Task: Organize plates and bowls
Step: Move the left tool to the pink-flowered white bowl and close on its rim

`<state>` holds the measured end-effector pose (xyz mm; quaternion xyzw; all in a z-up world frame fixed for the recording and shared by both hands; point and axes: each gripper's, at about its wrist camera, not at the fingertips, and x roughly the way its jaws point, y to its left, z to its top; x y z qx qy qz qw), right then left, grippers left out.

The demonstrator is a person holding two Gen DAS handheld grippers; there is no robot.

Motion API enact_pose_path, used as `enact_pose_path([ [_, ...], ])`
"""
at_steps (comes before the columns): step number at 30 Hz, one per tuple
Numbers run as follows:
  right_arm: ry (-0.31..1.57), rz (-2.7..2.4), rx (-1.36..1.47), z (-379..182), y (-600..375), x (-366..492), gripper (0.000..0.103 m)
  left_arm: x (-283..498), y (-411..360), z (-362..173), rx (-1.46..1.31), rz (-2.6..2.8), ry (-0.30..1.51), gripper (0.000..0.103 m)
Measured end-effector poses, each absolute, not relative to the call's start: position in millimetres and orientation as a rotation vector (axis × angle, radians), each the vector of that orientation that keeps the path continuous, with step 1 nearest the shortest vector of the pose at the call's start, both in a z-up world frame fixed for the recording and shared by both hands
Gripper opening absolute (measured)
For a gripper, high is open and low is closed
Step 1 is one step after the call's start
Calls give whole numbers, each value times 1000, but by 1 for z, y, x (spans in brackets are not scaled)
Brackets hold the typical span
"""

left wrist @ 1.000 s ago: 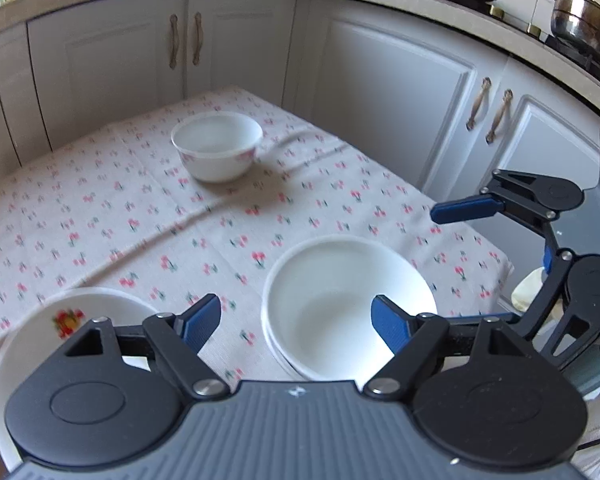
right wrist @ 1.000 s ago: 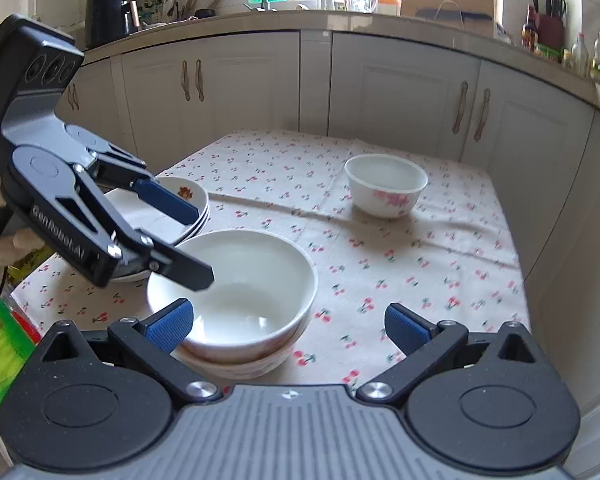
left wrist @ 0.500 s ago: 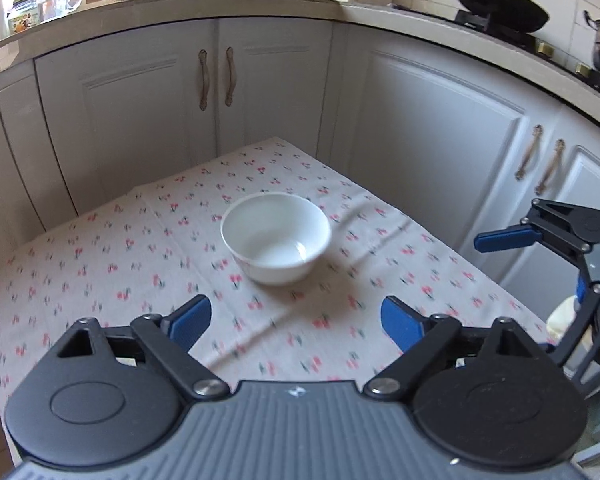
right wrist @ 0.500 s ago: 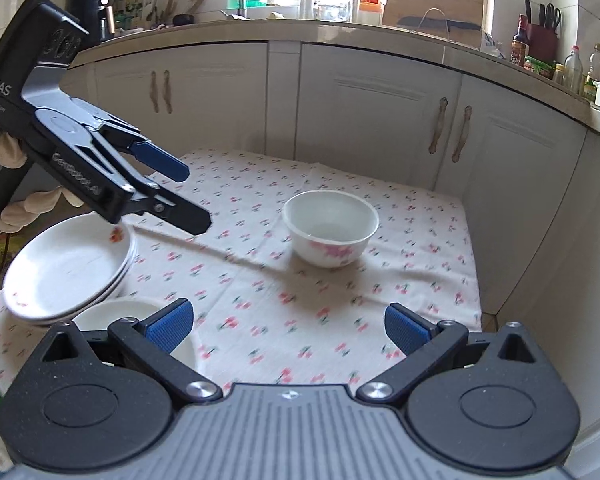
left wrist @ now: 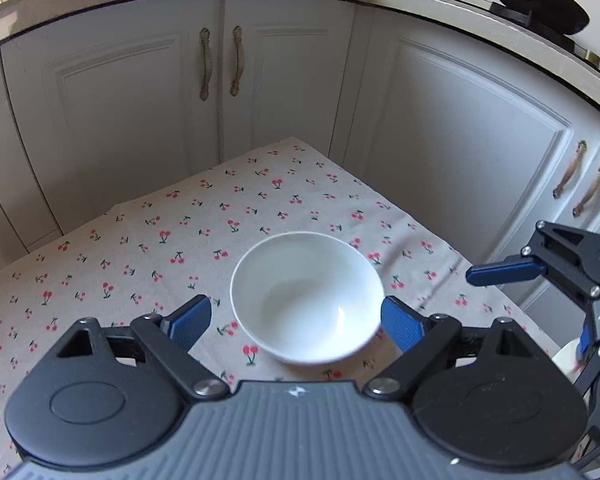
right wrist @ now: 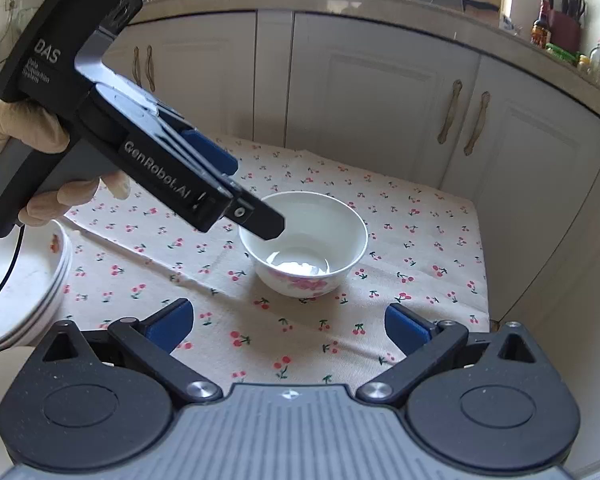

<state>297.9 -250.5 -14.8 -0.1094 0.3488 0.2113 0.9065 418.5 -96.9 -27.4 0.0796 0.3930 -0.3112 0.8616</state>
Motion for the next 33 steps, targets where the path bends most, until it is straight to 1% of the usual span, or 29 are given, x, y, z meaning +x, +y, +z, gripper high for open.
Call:
enact_pose_path([
  [6,741,458,-218,-27,-251,327,103,449,-99,-42,121,-637,871,90],
  [9,756,457,-230,-33,-248,341,103,462,-98,-52,88,-637,910,86],
  [14,754,472,-205,-38,-247,355,103,469,-97,-63,83,-634,925,81],
  [16,754,475,-205,-40,-245,358,103,472,-97,-67,82,-631,936,81],
  [17,760,479,-208,-42,-243,360,102,474,-97,-69,77,-628,941,80],
  [20,767,472,-235,-46,-237,363,97,478,-96,-72,64,-627,956,73],
  [23,762,467,-245,-48,-235,365,91,480,-96,-72,69,-630,954,71],
  [25,758,467,-251,-48,-234,367,91,482,-97,-74,68,-635,957,68],
  [26,757,464,-256,-49,-233,367,90,483,-97,-75,65,-639,959,63],
  [33,756,472,-252,-51,-231,370,89,486,-101,-80,59,-666,977,59],
])
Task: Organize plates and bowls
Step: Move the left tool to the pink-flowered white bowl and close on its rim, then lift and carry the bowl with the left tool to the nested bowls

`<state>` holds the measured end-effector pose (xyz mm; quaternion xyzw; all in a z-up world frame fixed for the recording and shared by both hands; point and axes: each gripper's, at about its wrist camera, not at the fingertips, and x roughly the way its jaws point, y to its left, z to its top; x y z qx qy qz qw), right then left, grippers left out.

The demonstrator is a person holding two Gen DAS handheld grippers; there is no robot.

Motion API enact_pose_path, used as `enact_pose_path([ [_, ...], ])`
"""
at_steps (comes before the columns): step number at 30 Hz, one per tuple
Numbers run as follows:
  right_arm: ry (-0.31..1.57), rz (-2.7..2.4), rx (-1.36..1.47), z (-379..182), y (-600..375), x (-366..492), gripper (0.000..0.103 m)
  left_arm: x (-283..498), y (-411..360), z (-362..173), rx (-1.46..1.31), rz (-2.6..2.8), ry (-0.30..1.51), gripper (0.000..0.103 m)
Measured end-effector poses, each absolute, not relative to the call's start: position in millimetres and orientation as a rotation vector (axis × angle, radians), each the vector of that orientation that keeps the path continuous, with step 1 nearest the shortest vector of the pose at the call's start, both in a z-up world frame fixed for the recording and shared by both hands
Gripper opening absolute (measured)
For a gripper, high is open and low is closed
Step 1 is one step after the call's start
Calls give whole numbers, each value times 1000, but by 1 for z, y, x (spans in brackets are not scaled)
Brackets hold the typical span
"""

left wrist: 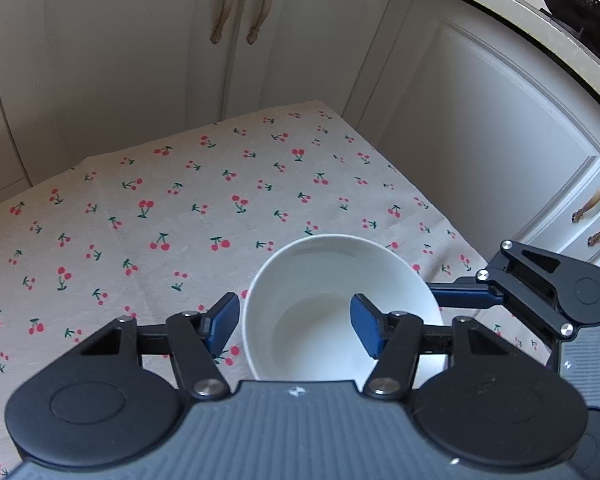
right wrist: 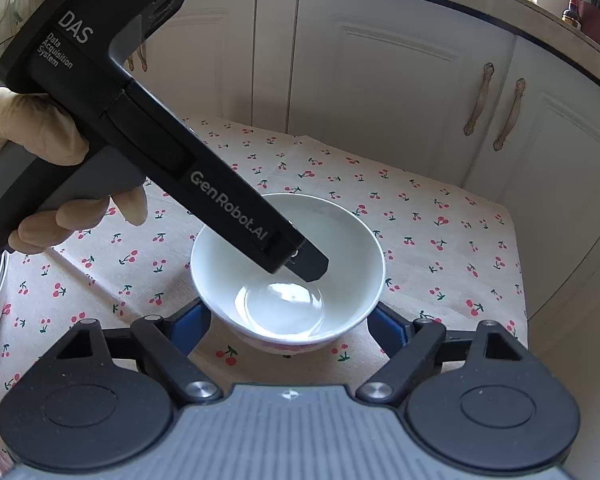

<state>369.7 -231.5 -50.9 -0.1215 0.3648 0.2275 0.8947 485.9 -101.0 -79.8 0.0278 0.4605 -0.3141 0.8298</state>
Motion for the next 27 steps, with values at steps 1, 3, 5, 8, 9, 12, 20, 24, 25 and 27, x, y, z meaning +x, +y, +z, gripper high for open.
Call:
enact_pose_path([
  [1,756,471,-252,-51,-231,370,89,485,-102,-80,61,-670,976,56],
  [3,754,469,-254,-52,-231,370,89,485,-103,-80,60,-676,976,53],
  [5,754,465,-253,-52,-230,371,89,486,-103,-81,60,-678,976,53],
  [8,756,464,-252,-52,-230,372,89,486,-102,-80,55,-682,974,53],
  [9,758,463,-249,-52,-230,371,89,485,-102,-80,55,-682,974,53],
  [12,763,462,-246,-51,-229,371,89,484,-103,-79,64,-681,974,53],
  [20,775,458,-233,-46,-228,365,88,475,-102,-72,69,-682,968,53],
  [24,771,458,-239,-40,-227,357,88,465,-101,-64,70,-685,958,54],
  [25,771,457,-242,-38,-227,355,88,462,-101,-62,71,-682,955,54],
  [27,768,457,-238,-34,-226,349,88,455,-100,-57,73,-687,949,54],
])
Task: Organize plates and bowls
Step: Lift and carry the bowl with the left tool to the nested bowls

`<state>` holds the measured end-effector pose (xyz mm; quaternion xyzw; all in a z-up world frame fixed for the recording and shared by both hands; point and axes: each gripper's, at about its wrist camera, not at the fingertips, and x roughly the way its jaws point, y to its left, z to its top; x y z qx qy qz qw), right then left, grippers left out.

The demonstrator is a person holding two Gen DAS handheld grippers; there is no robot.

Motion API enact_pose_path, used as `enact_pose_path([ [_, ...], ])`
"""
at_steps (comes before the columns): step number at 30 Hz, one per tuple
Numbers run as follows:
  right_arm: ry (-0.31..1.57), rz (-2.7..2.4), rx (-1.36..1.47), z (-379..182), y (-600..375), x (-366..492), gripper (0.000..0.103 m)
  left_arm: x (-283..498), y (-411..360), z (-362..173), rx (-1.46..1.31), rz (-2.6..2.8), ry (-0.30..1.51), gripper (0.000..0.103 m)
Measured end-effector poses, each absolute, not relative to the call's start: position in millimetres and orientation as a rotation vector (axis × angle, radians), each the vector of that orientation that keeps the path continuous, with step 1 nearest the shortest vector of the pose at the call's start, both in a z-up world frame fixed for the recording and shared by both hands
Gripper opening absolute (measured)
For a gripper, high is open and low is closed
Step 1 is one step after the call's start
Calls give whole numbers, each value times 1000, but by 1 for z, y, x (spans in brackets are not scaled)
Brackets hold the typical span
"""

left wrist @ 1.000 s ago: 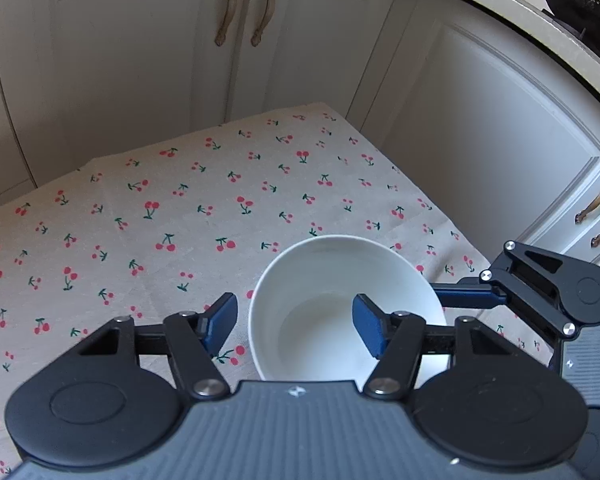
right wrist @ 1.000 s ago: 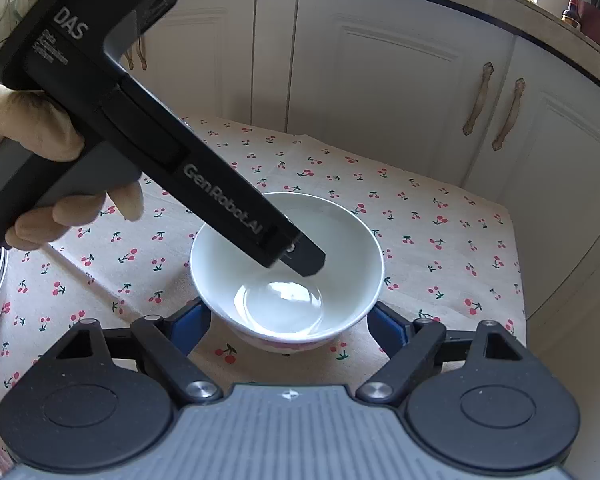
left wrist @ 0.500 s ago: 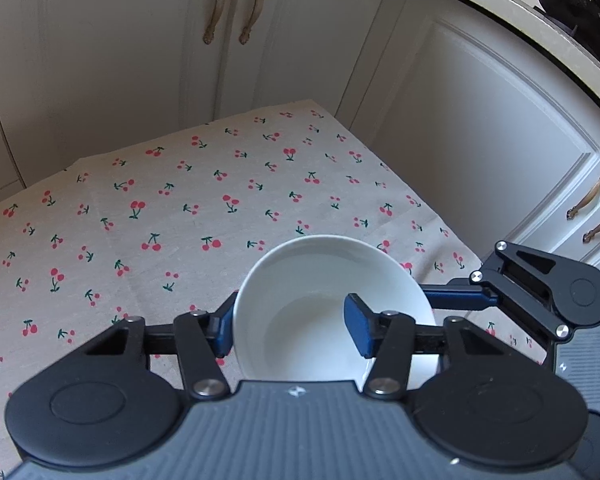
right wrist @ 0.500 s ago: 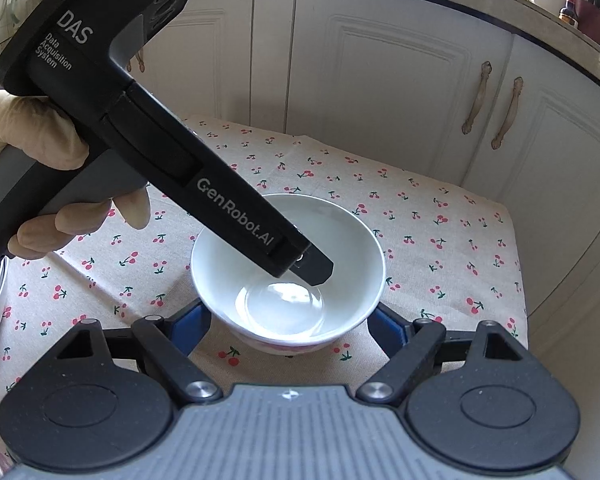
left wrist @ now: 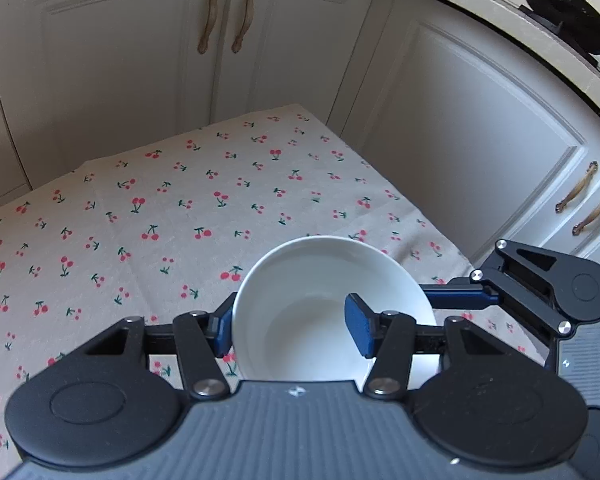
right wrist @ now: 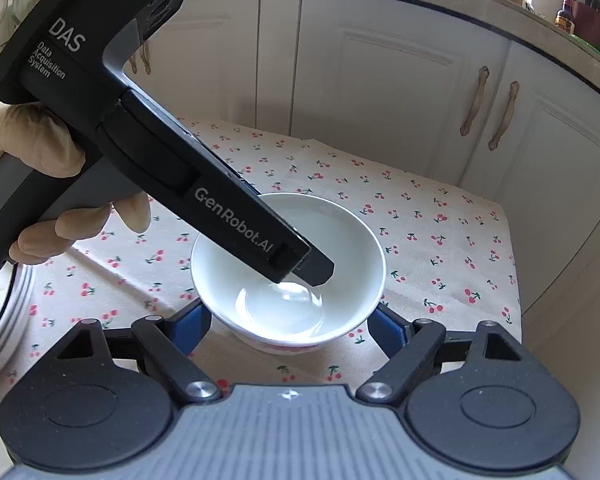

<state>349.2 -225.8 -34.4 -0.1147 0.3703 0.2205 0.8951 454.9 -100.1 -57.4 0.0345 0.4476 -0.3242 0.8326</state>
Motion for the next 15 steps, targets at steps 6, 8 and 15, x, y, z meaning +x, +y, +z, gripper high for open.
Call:
enact_pose_path([
  [6,768,458,-219,-22,-225,328,88,430,-98,-41,85,-692,934,54],
  [8,770,464,-208,-17,-226,321,88,421,-97,-35,89,-691,927,54],
  [15,746,474,-216,3,-222,287,88,383,-93,-14,103,-695,894,57],
])
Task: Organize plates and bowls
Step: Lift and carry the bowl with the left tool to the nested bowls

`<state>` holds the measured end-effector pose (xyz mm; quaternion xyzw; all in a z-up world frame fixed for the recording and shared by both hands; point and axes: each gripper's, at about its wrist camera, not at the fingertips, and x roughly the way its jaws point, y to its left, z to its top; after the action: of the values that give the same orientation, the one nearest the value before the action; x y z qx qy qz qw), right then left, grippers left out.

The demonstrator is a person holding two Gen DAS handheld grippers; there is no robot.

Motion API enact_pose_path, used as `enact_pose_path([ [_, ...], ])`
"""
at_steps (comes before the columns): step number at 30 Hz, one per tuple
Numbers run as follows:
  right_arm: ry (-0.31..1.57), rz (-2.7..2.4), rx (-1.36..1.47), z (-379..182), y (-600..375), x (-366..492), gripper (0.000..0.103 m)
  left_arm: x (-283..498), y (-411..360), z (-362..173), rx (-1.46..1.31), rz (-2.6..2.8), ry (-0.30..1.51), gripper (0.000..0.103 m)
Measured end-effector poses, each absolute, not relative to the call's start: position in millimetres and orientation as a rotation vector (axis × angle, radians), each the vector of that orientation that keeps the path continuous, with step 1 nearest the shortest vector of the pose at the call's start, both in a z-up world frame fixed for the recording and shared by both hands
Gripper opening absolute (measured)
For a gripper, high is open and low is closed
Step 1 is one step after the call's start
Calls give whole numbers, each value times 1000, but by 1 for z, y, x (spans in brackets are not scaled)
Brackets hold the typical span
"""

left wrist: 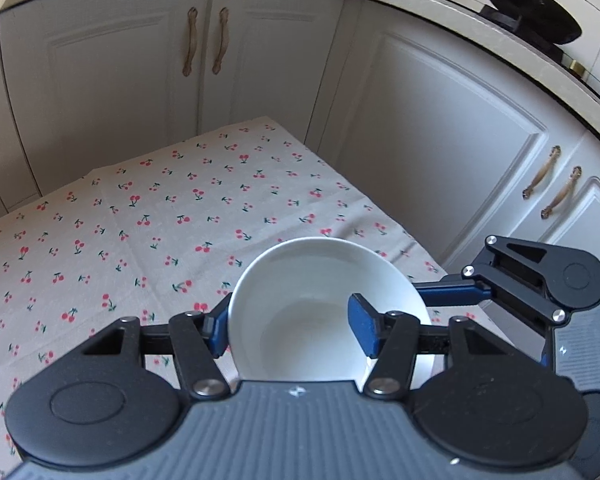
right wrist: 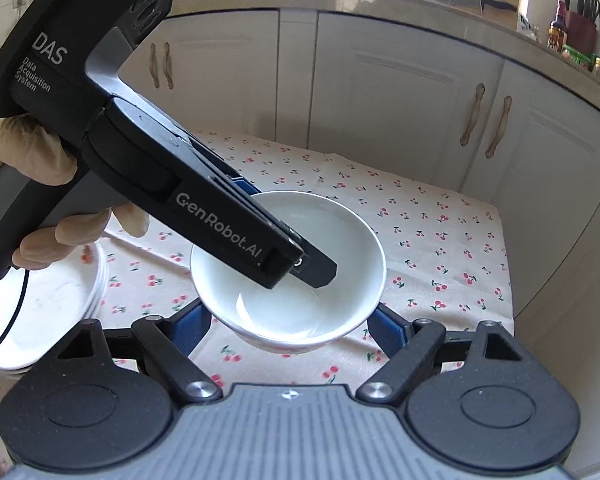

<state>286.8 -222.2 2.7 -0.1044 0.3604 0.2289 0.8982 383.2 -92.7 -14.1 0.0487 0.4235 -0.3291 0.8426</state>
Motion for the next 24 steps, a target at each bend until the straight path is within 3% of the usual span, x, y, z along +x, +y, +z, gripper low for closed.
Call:
enact_pose_path([
  [24,719,504,-239,35,-212,190,88,275,-81,17,129,-691,864,57],
])
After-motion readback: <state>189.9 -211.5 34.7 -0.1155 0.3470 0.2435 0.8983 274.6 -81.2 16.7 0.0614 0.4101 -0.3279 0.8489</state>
